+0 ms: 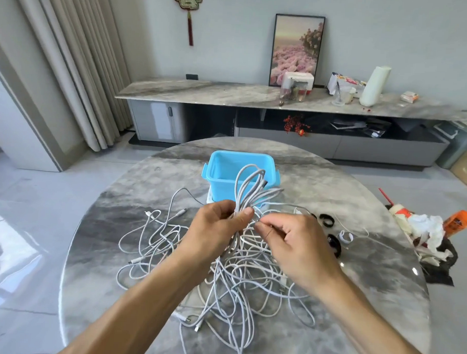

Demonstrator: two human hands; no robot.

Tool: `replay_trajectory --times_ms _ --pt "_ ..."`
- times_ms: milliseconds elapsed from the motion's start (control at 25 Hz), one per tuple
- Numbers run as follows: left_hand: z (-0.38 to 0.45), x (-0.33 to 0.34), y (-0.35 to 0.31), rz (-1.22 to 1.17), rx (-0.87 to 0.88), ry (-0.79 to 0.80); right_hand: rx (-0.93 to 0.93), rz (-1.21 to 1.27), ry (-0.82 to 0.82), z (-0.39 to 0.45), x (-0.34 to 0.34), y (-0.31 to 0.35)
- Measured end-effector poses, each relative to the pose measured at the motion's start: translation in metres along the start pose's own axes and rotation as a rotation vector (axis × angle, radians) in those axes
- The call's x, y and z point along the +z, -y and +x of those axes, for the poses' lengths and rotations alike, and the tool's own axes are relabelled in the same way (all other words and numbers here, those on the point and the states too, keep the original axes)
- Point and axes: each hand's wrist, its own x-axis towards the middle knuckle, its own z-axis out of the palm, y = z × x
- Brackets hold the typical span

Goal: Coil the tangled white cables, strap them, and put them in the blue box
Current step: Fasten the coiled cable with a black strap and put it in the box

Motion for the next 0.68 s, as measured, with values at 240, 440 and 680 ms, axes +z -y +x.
replay_trajectory --times_ms 240,440,680 --pt "0.072 -0.042 -0.023 0.22 0.088 -0.155 0.248 -0.235 0.177 0.066 -0.015 -0.034" --pt "0.158 -0.057 -0.039 1.101 0.442 -0.214 0.279 -0.351 0.088 0.147 -0.015 -0.059" --pt "0.246 -0.032 -0.017 1.581 0.348 0.025 0.294 -0.717 0.24 0.18 0.025 -0.103"
